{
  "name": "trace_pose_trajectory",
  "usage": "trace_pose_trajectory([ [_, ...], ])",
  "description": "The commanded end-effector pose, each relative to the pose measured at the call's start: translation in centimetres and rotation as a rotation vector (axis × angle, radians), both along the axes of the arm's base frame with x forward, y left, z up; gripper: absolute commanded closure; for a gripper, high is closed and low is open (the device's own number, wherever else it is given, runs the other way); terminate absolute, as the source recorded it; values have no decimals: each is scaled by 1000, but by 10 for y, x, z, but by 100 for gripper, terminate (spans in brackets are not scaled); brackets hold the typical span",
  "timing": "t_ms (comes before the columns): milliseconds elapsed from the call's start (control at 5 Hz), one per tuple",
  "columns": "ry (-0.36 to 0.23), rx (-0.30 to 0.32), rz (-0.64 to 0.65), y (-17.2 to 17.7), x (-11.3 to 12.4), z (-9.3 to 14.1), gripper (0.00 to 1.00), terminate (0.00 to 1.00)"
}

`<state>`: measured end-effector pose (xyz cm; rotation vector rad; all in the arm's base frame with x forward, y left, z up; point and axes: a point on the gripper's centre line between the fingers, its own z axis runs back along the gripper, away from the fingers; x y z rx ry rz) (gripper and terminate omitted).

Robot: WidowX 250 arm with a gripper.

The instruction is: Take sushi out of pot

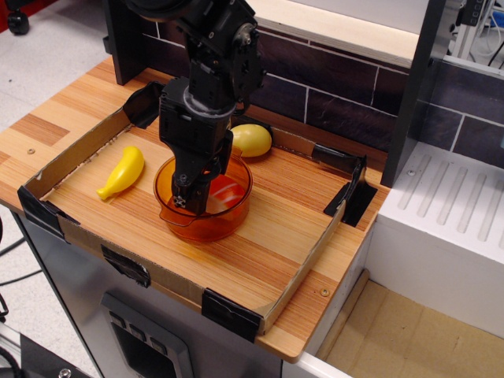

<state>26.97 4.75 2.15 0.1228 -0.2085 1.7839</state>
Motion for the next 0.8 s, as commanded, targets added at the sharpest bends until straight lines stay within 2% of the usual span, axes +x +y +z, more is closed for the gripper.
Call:
trace_pose_trajectory([
  [0,-22,-4,49,18,15,35,100,0],
  [200,-17,0,74,30,14,60,100,0],
  [400,-51,-35,103,31,14,100,100,0],
  [600,-17,-65,53,14,23,118,100,0],
])
